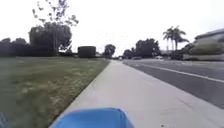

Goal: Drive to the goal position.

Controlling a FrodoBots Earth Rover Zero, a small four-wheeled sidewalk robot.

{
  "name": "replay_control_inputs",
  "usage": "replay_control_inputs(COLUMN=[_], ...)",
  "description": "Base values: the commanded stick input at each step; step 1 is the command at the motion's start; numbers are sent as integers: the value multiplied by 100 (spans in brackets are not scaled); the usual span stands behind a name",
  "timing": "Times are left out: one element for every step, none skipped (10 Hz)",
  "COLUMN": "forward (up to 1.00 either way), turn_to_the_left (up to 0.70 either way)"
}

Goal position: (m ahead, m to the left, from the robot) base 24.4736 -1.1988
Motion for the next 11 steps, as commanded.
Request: replay_control_inputs(forward=[100, 100, 100, 100, 100, 100, 100, 100, 100, 100, 100], turn_to_the_left=[0, 0, 0, 0, 0, 0, 0, 0, 0, 0, 0])
